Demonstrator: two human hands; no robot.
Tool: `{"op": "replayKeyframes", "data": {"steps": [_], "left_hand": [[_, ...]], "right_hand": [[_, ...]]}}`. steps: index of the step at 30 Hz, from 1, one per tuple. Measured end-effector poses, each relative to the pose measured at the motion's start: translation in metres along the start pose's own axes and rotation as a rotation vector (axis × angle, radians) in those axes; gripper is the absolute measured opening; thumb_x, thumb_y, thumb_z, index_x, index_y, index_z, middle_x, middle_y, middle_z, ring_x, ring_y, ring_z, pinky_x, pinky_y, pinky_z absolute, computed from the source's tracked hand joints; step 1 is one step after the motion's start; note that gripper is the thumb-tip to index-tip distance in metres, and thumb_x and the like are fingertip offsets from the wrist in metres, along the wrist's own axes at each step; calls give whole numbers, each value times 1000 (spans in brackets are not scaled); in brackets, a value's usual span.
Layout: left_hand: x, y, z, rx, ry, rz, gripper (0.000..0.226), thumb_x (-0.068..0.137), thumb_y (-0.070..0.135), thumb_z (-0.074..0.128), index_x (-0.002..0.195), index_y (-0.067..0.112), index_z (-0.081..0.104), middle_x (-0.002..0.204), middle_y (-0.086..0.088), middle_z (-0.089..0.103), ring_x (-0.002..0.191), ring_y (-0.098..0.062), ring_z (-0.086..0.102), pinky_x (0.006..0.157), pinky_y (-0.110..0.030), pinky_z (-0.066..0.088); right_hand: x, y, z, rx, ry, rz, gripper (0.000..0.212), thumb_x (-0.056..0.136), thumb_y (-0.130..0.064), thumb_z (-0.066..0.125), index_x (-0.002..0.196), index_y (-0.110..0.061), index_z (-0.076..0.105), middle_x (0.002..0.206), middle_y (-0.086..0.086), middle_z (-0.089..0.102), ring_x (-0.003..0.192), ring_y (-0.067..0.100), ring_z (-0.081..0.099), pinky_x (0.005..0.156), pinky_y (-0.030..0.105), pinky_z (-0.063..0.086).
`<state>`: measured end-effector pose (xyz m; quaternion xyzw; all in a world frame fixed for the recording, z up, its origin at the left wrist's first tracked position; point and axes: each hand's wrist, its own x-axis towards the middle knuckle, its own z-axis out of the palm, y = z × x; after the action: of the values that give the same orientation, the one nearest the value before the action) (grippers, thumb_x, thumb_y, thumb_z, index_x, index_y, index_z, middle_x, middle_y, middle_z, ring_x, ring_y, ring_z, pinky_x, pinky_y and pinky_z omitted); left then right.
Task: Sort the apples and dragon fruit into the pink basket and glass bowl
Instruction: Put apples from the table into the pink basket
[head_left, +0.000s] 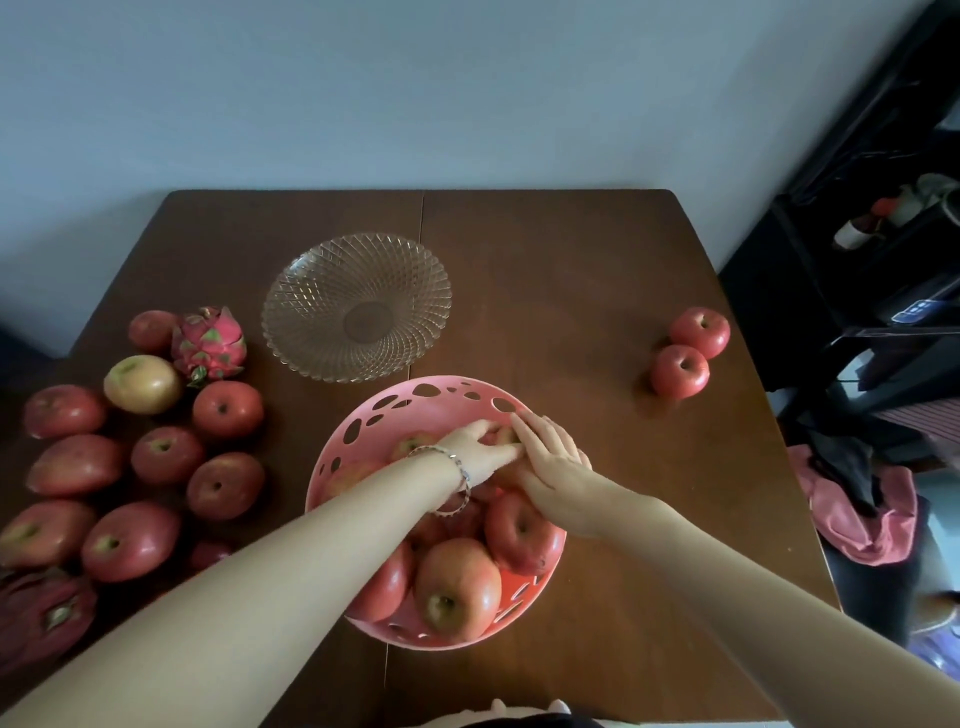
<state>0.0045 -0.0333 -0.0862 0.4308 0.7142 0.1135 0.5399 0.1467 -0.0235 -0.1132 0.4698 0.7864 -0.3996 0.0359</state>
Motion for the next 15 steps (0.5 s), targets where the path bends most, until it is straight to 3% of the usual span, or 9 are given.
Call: {"op": "replayKeyframes", "data": {"steps": [2,4,5,7,9,12,15], "left_hand": [[6,7,-2,-14,-72,-22,54,79,44,64,129,33,47,119,6,56,103,-22,62,91,-28,50],[4,12,-4,-29,-100,-59,56,70,42,70,122,32,50,111,-2,62,83,-26,69,74,-34,60],[5,14,-4,-9,-104,-61,60,67,42,71,122,32,51,113,-4,63,86,-29,69,77,-38,59],[10,9,-2,-11,-69,-41,60,69,35,75,123,31,51,118,-2,59,100,-34,66,88,-46,54],[15,6,1,-61,-40,-39,52,73,28,75,120,29,53,114,0,58,100,-32,65,84,-43,56],[24,2,1,94,2,30,50,75,32,72,121,27,52,122,1,58,107,-20,56,93,-32,47],[22,12,-5,297,-17,22,53,78,38,66,127,27,49,118,3,57,102,-16,53,91,-28,42]], "right_hand": [[-4,4,-8,138,62,-39,54,94,-10,35,146,-17,21,152,-2,24,143,18,15,117,38,17],[-8,14,-21,284,220,-32,47,90,-4,43,136,-15,41,130,-2,47,128,17,42,108,33,34],[-8,22,-31,287,326,-1,45,88,-3,46,132,-14,47,124,-1,50,121,17,48,105,30,38],[-2,43,-49,185,515,89,44,85,-3,52,128,-12,50,125,6,49,119,20,47,101,25,37],[13,65,-70,87,629,256,49,85,-10,56,132,-14,44,135,13,40,126,27,37,101,32,35],[39,92,-93,-22,584,600,65,86,-27,60,142,-25,27,145,17,22,125,37,32,100,47,40],[57,114,-100,-24,478,729,70,84,-32,63,143,-30,24,142,20,24,118,40,39,93,48,44]]}}
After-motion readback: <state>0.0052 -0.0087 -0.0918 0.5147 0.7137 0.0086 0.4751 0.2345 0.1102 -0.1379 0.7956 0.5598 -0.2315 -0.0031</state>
